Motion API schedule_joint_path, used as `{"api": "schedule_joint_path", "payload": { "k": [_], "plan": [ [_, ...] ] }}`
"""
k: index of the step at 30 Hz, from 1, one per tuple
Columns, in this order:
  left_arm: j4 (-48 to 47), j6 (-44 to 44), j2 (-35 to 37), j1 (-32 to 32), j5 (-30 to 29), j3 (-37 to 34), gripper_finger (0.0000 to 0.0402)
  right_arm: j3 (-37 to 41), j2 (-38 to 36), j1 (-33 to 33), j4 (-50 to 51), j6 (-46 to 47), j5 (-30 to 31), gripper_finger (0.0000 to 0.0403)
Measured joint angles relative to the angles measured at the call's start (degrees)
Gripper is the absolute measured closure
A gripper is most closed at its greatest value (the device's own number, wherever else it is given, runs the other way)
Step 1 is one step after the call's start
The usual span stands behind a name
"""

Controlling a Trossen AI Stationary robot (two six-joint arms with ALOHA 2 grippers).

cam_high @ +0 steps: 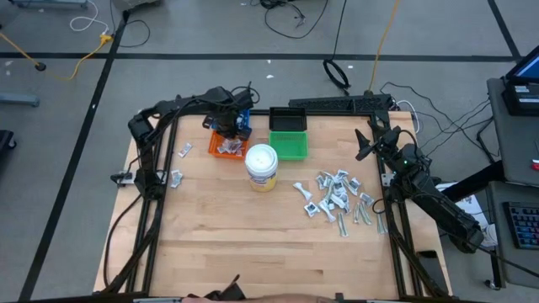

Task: Pick & Place First Aid Supplies
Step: Put the orange ointment pack into the orange bin

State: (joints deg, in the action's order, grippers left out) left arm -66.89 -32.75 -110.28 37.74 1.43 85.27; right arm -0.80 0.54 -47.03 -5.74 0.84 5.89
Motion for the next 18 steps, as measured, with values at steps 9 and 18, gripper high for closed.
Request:
{"api": "schedule_joint_path", "payload": {
  "k": [9, 18],
  "plan": [
    [-0.3, -3.4, 2.2, 0.9, 0.2, -1.0, 0.0242, 0.0, 0.0, 0.0, 0.0, 0.0, 0.0, 0.0128],
    [-0.2, -5.5, 9.8, 4.1, -1.6, -9.3, 0.0227, 0.0, 0.0, 0.0, 0.0, 0.0, 0.0, 0.0128]
  ]
}}
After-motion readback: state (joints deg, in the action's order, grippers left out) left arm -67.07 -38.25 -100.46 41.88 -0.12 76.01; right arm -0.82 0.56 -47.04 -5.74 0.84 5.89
